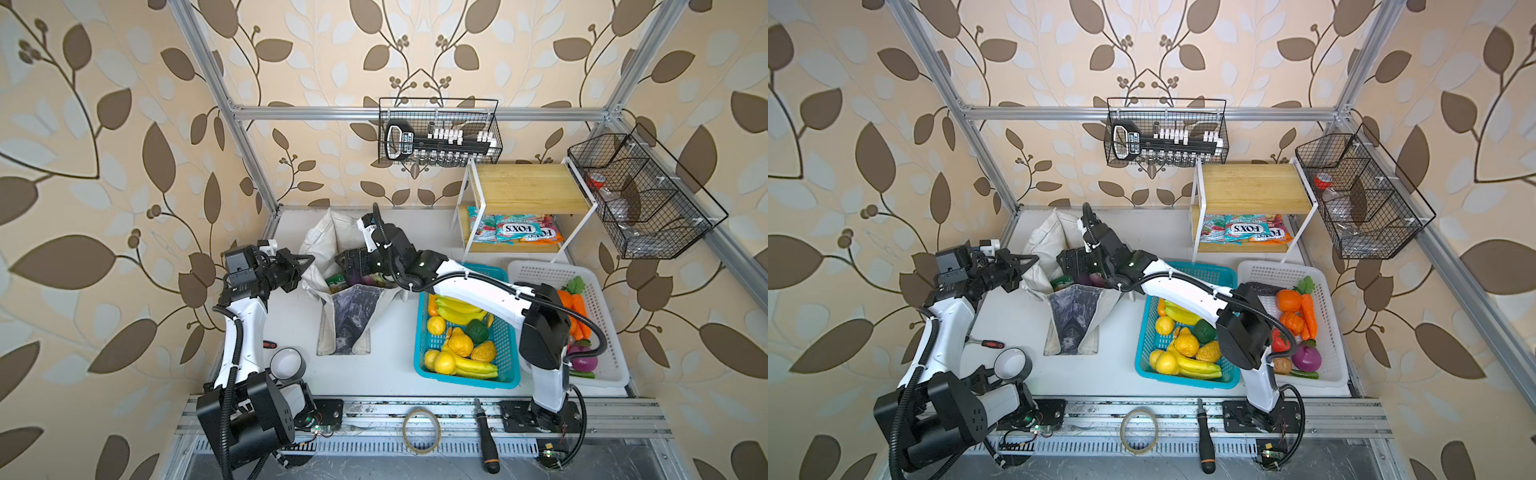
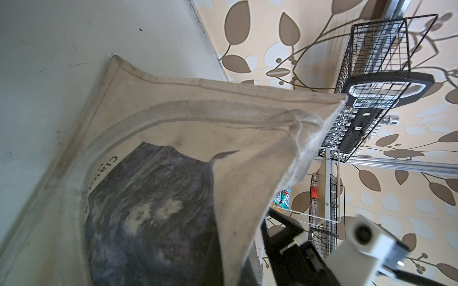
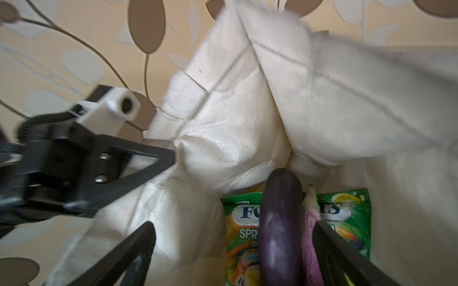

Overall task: Place the food into the grocery bag and tie it
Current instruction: 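Open the right gripper and withdraw while the left gripper pulls the tote nearer, then move the right gripper to the tote's white rope handle and grasp it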

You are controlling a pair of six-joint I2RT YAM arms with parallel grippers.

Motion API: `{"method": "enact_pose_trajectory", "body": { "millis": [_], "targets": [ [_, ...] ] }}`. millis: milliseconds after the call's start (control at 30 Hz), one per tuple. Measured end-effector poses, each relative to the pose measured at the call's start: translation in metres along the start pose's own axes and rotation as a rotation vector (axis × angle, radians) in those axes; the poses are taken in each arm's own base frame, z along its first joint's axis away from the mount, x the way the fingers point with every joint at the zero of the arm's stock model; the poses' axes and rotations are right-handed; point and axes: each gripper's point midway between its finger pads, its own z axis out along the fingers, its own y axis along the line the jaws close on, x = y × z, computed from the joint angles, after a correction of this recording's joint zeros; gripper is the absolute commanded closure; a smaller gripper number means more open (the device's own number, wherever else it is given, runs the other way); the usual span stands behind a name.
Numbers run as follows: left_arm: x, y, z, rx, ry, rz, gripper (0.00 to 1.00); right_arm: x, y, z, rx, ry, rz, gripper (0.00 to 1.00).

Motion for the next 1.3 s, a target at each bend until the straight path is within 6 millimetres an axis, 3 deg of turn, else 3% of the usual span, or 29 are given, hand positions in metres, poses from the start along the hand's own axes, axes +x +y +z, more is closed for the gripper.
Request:
{"method": "enact_pose_trajectory", "body": {
  "millis": [133, 233, 367, 467, 633, 767, 833, 933, 1133, 1300],
  "targets": [
    [-0.001, 0.004, -0.002, -0.019, -0.008, 0.011, 1.00, -0.041, 0.015, -0.040, -0.060, -0.081, 0.000, 0.00],
    [-0.002, 0.008, -0.003, -0.044, -0.023, 0.026, 1.00, -0.052, 0.002, -0.066, -0.057, -0.112, 0.009, 0.00],
    [-0.006, 0.010, -0.007, -0.056, -0.046, 0.021, 1.00, -0.050, -0.043, -0.090, -0.001, -0.117, 0.049, 0.02],
    [-0.014, 0.014, -0.013, -0.060, -0.073, -0.002, 1.00, -0.049, -0.090, -0.106, 0.078, -0.128, 0.090, 0.06],
    [-0.027, 0.012, -0.020, -0.077, -0.094, -0.001, 1.00, -0.040, -0.152, -0.117, 0.192, -0.124, 0.140, 0.21],
    [-0.029, 0.012, -0.021, -0.076, -0.100, 0.011, 1.00, -0.021, -0.175, -0.104, 0.225, -0.062, 0.158, 0.35],
    [-0.031, 0.015, -0.023, -0.081, -0.108, 0.013, 1.00, -0.006, -0.181, -0.089, 0.221, -0.010, 0.163, 0.48],
    [-0.035, 0.021, -0.028, -0.089, -0.128, 0.005, 1.00, 0.023, -0.192, -0.066, 0.216, 0.084, 0.194, 0.54],
    [-0.036, 0.043, -0.037, -0.107, -0.168, -0.034, 1.00, 0.055, -0.193, -0.024, 0.166, 0.216, 0.222, 0.53],
    [-0.035, 0.055, -0.036, -0.115, -0.173, -0.066, 1.00, 0.070, -0.162, -0.002, 0.064, 0.275, 0.215, 0.49]
  ]
}}
